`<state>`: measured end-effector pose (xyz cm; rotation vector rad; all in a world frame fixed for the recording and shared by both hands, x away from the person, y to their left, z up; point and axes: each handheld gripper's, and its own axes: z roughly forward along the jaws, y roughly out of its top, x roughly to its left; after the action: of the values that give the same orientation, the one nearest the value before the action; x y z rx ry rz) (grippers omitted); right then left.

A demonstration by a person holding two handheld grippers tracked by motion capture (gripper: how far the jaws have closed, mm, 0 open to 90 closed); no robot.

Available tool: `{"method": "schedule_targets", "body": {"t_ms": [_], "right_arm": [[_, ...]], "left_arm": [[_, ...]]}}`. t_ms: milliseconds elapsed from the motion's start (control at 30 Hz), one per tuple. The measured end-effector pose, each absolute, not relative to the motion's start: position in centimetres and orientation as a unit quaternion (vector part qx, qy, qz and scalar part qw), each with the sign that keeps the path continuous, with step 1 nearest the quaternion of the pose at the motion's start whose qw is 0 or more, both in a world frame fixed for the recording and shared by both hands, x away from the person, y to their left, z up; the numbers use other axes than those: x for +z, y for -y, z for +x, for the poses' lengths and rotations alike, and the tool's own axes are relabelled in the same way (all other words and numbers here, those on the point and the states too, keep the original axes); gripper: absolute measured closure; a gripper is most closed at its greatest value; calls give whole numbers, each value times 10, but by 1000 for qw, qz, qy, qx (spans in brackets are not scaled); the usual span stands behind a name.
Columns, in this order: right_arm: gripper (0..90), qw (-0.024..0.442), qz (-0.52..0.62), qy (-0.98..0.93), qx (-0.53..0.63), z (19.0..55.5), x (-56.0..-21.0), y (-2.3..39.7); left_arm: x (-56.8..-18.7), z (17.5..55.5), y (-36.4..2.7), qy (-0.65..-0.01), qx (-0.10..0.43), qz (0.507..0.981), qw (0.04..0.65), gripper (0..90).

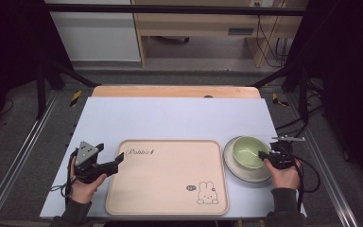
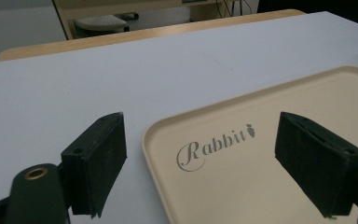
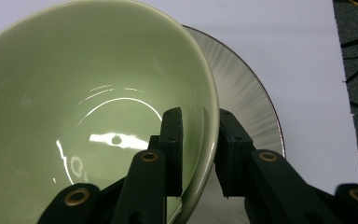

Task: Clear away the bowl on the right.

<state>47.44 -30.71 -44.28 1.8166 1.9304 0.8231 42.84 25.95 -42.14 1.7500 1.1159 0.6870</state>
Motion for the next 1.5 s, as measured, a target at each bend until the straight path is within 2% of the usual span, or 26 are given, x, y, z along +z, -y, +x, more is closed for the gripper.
{"method": "schedule_targets", "body": {"t_ms": [833,1500], "right_arm": [[827,145,676,-665,283,482,-442,306],[838,158,672,-666,284,482,-438,303]], "left_arm": [[-421,428,-260,-454,278,710,461,165],[-421,428,-261,-455,277,709,463,166]]}}
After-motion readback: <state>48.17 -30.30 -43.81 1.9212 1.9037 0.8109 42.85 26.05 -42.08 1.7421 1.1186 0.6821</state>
